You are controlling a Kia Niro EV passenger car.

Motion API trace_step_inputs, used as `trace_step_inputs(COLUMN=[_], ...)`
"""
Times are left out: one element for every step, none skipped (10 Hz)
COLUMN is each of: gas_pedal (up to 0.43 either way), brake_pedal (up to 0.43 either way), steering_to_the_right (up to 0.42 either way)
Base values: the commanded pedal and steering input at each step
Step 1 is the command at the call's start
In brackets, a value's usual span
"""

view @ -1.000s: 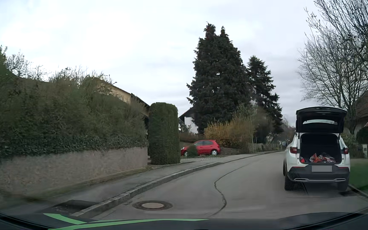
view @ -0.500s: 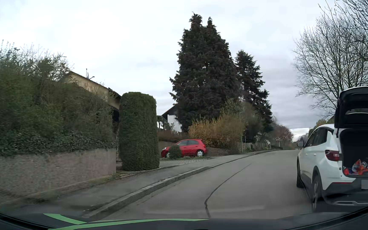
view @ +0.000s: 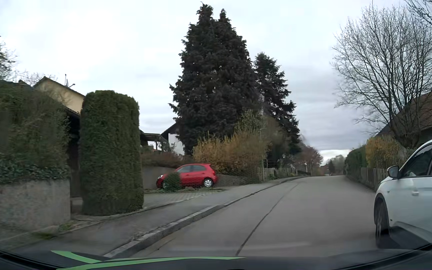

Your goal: Follow the waypoints while adhering to traffic rules and regulations

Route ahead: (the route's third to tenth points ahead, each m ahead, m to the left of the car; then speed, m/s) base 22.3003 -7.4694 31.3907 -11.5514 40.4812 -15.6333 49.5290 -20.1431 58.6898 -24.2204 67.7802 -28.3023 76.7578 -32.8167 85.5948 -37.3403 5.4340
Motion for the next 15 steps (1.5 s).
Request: trace_step_inputs(gas_pedal=[0.177, 0.177, 0.177, 0.177, 0.189, 0.197, 0.197, 0.197, 0.197, 0.197, 0.197, 0.209, 0.209, 0.209, 0.209], brake_pedal=[0.000, 0.000, 0.000, 0.000, 0.000, 0.000, 0.000, 0.000, 0.000, 0.000, 0.000, 0.000, 0.000, 0.000, 0.000], steering_to_the_right=[0.182, 0.184, 0.185, 0.185, 0.185, 0.184, 0.184, 0.184, 0.180, 0.173, 0.161, 0.149, 0.133, 0.117, 0.104])
